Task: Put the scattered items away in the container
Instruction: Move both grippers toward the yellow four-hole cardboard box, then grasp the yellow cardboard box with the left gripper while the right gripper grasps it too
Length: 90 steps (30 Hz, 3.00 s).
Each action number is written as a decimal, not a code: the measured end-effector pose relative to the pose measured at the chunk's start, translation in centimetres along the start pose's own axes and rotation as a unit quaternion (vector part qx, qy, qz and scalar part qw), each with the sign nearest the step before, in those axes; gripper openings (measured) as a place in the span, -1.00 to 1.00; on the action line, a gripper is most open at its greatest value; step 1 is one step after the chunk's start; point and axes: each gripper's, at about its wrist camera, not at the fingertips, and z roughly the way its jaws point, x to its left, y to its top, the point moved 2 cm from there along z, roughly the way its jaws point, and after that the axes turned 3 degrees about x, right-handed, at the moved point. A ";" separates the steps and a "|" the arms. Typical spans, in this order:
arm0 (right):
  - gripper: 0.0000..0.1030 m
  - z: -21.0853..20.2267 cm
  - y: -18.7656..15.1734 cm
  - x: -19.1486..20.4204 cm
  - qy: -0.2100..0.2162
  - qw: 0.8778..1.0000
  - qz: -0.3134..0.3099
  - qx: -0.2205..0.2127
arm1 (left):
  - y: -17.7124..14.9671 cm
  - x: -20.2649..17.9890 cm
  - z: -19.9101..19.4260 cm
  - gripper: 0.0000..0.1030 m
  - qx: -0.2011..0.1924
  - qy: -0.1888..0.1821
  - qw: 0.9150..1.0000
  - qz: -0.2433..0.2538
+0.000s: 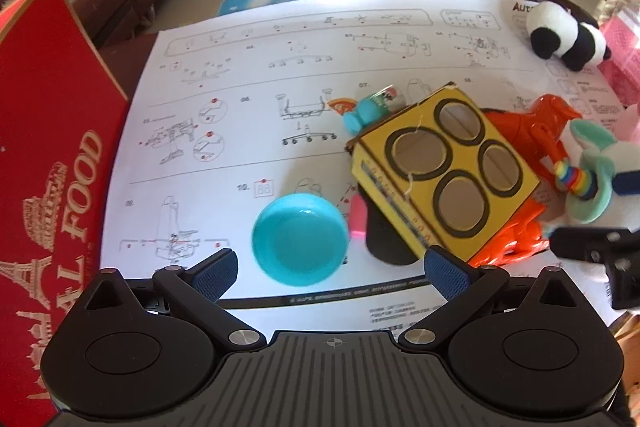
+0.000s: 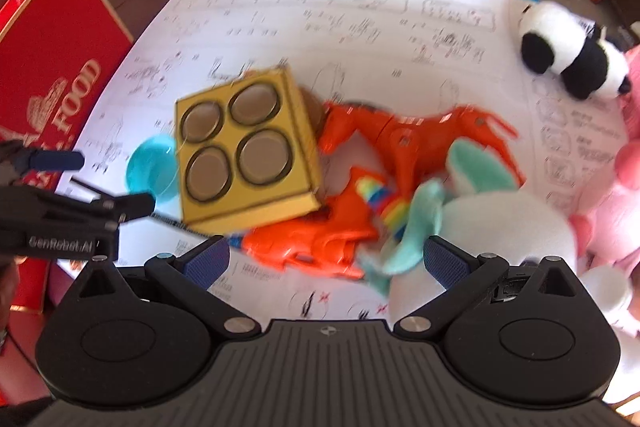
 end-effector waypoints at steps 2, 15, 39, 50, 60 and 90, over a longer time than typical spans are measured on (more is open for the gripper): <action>0.99 -0.1 0.5 -0.3 -0.016 1.000 0.003 -0.013 | 0.6 -0.3 0.5 0.89 0.003 -0.002 1.000 -0.006; 0.69 -0.7 2.6 -1.0 0.017 0.997 0.012 -0.070 | 1.2 -1.0 2.1 0.59 0.036 -0.030 0.999 -0.020; -0.06 2.5 3.8 -0.9 0.051 0.998 -0.005 -0.041 | 3.5 -2.3 2.2 0.71 0.021 -0.036 0.998 -0.056; -0.12 2.6 3.1 -0.2 0.075 0.997 -0.009 -0.025 | 3.0 -1.2 2.0 0.57 0.033 -0.069 0.993 -0.092; -0.15 3.0 2.9 -1.1 0.086 0.996 0.024 -0.017 | 2.2 -1.5 2.6 -0.03 0.056 -0.080 0.991 -0.096; -0.22 3.3 1.9 -0.3 0.086 0.996 0.022 -0.024 | 3.0 0.4 -1.4 0.33 -0.028 -0.098 0.993 -0.054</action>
